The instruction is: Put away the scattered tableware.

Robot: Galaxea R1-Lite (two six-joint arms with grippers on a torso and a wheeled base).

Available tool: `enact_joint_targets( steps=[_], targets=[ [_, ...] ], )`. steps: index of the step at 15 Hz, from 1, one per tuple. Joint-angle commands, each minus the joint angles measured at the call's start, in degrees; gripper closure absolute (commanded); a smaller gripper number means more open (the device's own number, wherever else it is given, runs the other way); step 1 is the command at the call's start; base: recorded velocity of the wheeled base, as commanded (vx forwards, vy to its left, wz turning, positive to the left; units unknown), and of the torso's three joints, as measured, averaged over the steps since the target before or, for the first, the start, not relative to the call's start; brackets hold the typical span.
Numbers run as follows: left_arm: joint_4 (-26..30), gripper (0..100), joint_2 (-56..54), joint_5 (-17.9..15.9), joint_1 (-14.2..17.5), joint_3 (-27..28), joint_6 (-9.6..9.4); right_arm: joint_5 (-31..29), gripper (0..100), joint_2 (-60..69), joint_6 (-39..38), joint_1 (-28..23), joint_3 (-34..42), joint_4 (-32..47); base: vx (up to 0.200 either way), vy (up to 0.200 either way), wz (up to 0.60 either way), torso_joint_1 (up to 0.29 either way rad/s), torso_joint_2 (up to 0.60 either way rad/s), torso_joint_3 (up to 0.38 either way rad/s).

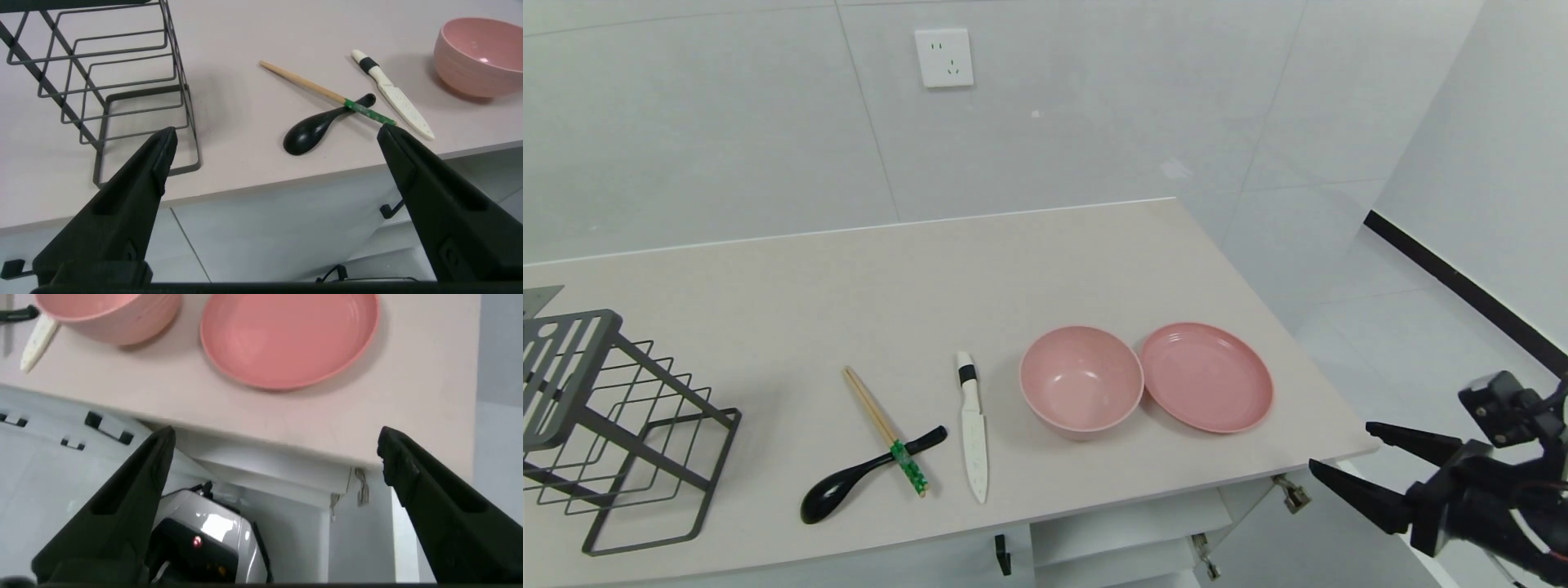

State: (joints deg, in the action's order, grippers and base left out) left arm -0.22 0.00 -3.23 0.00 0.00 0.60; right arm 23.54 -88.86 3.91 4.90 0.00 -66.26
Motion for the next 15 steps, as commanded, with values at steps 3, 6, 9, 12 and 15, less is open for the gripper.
enact_joint_targets(
  steps=[3,6,9,12,15],
  targets=[
    [0.0,0,0.0,0.0,0.0,0.0,0.11,-0.1,0,-10.0,-1.3,0.0,-3.2,-4.6,0.000,0.000,0.00,0.000,0.00,0.000],
    [0.0,0,0.1,0.0,0.0,0.0,0.11,-0.3,0,-11.0,-1.7,-0.1,-12.8,-3.4,0.000,0.000,0.00,0.000,0.00,0.000],
    [0.0,0,0.0,0.0,0.0,0.0,0.11,-0.6,0,-16.0,-6.2,0.1,-21.5,1.7,0.000,0.000,0.00,0.000,0.00,0.000],
    [0.0,0,0.0,0.0,0.0,0.0,0.11,-3.9,0,-20.2,-6.2,0.1,-25.6,1.8,0.000,0.000,0.00,0.000,0.00,0.000],
    [0.0,0,0.0,0.0,0.0,0.0,-0.07,-6.1,0,-25.6,-6.2,0.3,-31.4,1.7,0.000,0.000,0.00,0.000,0.00,0.000]
  ],
)
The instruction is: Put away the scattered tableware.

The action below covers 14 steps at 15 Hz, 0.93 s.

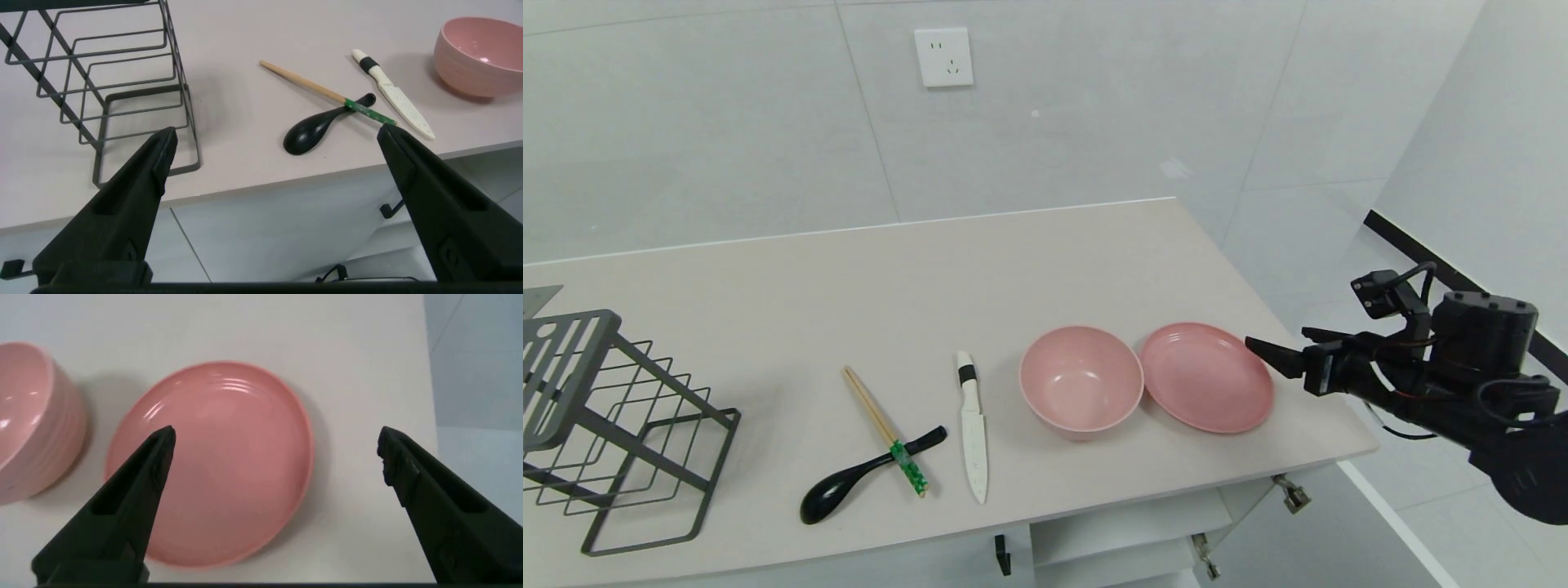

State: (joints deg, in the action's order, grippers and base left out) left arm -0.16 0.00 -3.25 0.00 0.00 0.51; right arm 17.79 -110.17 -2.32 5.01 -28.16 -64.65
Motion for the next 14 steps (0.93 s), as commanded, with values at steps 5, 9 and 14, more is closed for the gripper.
enact_joint_targets(
  steps=[5,9,14],
  targets=[
    [0.0,0,0.0,0.0,0.0,0.0,-0.16,-0.4,0,-12.0,0.2,0.4,-8.1,0.2,0.000,0.000,0.00,0.000,0.00,0.000],
    [0.0,0,0.0,0.0,0.0,0.0,-0.25,-3.9,0,-16.0,0.1,3.1,-9.5,-0.7,0.000,0.000,0.00,0.000,0.00,0.000],
    [0.0,0,0.0,0.0,0.0,0.0,-0.25,-4.3,0,-16.0,-0.3,6.2,-8.2,-1.6,0.000,0.000,0.00,0.000,0.00,0.000]
  ],
)
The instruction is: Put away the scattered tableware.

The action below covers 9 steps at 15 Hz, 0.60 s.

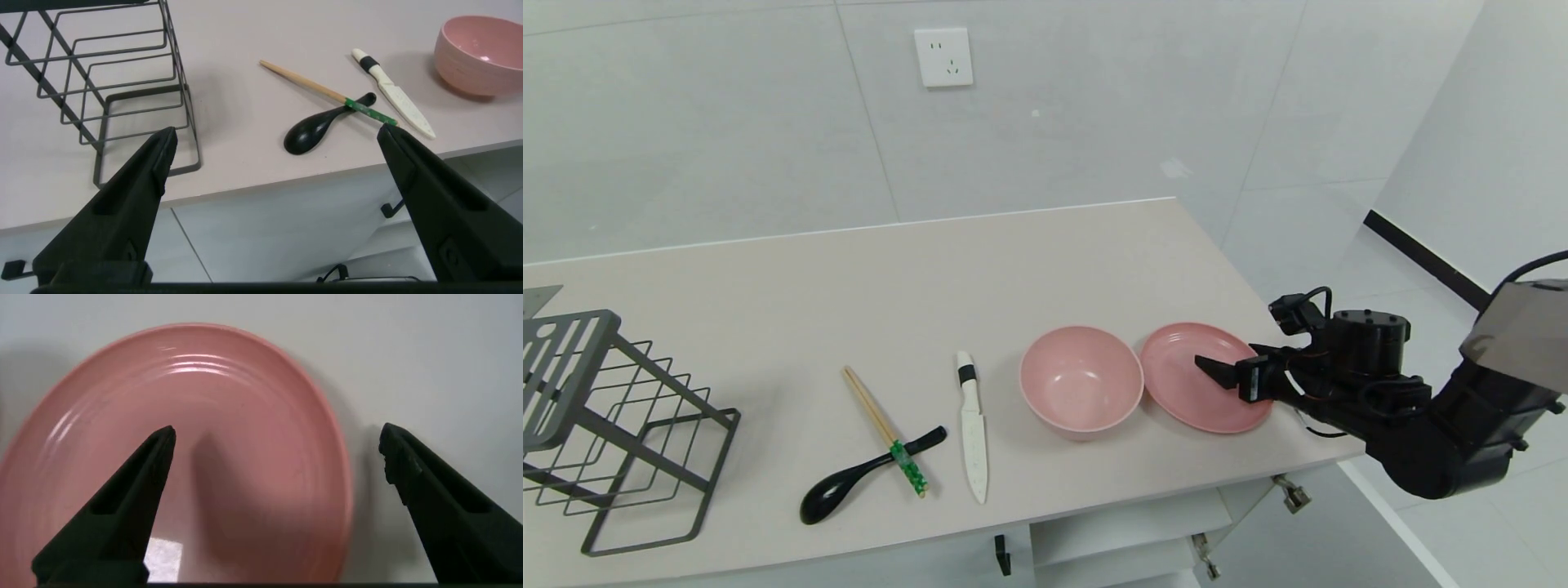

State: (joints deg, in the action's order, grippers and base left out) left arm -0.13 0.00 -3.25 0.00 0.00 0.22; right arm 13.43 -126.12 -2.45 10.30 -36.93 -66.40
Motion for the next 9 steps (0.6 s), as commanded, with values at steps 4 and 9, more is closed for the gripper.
enact_joint_targets(
  steps=[4,9],
  targets=[
    [0.0,0,0.1,0.0,0.0,0.0,0.04,-0.5,100,-0.4,-0.1,0.5,2.9,0.4,0.000,0.000,0.00,0.000,0.00,0.000],
    [0.0,0,0.0,0.0,0.0,0.0,0.04,-0.3,100,0.4,0.1,-4.4,3.0,0.0,0.000,0.000,0.00,0.000,0.00,0.000]
  ],
)
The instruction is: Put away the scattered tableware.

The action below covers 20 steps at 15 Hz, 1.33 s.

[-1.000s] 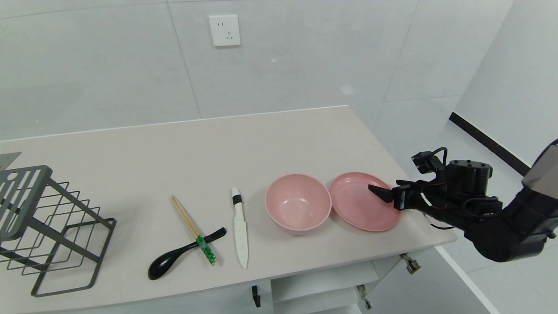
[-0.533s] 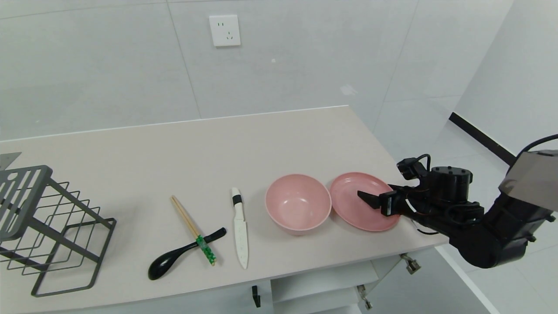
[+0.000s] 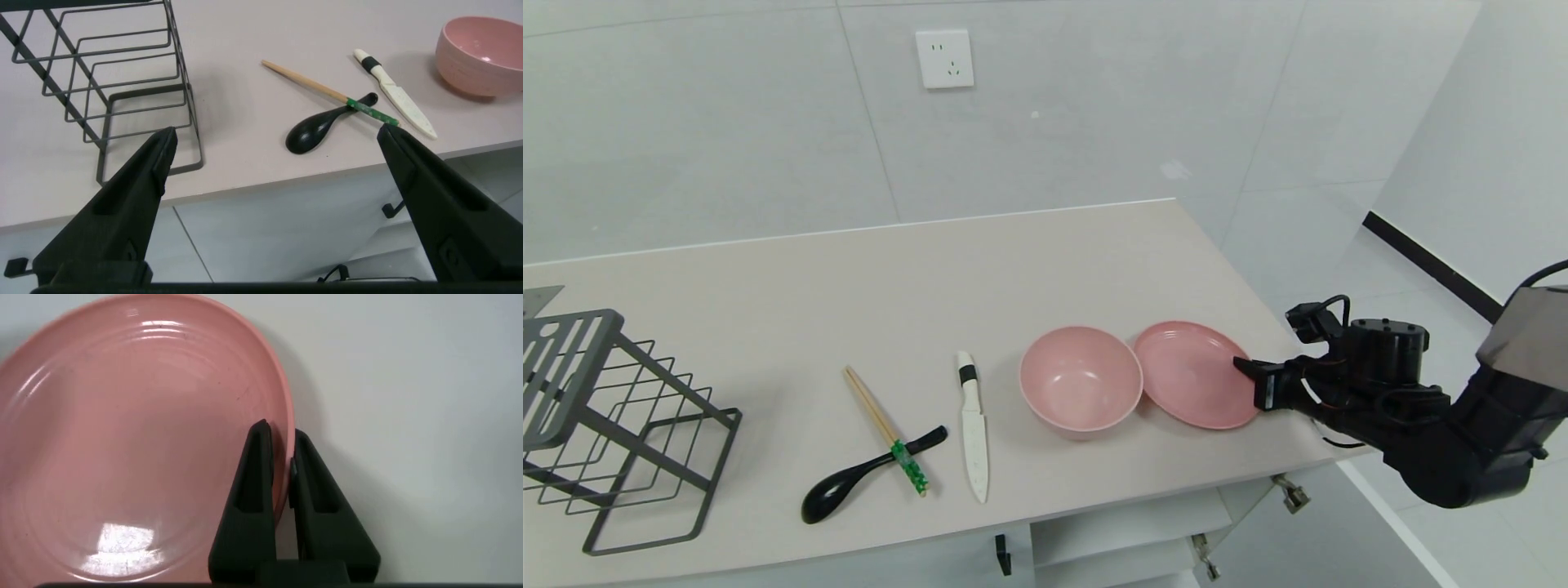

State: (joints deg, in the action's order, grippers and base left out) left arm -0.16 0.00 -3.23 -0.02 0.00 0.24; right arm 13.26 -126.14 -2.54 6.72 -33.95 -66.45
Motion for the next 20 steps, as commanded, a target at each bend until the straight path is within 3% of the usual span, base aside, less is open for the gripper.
enact_joint_targets(
  steps=[1,5,7,9,12,14,17,20],
  targets=[
    [0.0,0,0.0,0.0,0.0,0.0,0.11,-0.1,100,2.4,-0.2,-1.2,0.1,-0.9,0.000,0.000,0.00,0.000,0.00,0.000],
    [0.0,0,0.0,0.0,0.0,0.0,0.11,0.2,100,11.1,-4.3,-1.0,3.5,-5.9,0.000,0.000,0.00,0.000,0.00,0.000],
    [0.0,0,0.0,0.0,0.0,0.0,0.11,0.2,100,18.8,-5.8,-1.1,9.1,-9.1,0.000,0.000,0.00,0.000,0.00,0.000],
    [0.0,0,0.0,0.0,0.0,0.0,0.20,0.4,100,29.1,-5.6,1.1,21.2,-18.5,0.000,0.000,0.00,0.000,0.00,0.000],
    [0.0,0,0.0,-0.1,0.0,0.0,-0.07,1.5,100,44.0,-5.4,2.1,33.0,-18.9,0.000,0.000,0.00,0.000,0.00,0.000],
    [0.0,0,0.0,-0.4,0.0,0.0,-0.51,3.9,100,56.4,-4.6,1.5,34.0,-10.4,0.000,0.000,0.00,0.000,0.00,0.000],
    [0.0,0,0.0,-0.5,0.0,0.0,-0.68,9.7,100,72.6,-1.5,2.0,34.0,13.5,0.000,0.000,0.00,0.000,0.00,0.000],
    [0.0,0,0.0,-0.5,0.0,0.0,-0.68,13.6,100,82.0,2.3,1.7,31.8,22.1,0.000,0.000,0.00,0.000,0.00,0.000]
  ],
)
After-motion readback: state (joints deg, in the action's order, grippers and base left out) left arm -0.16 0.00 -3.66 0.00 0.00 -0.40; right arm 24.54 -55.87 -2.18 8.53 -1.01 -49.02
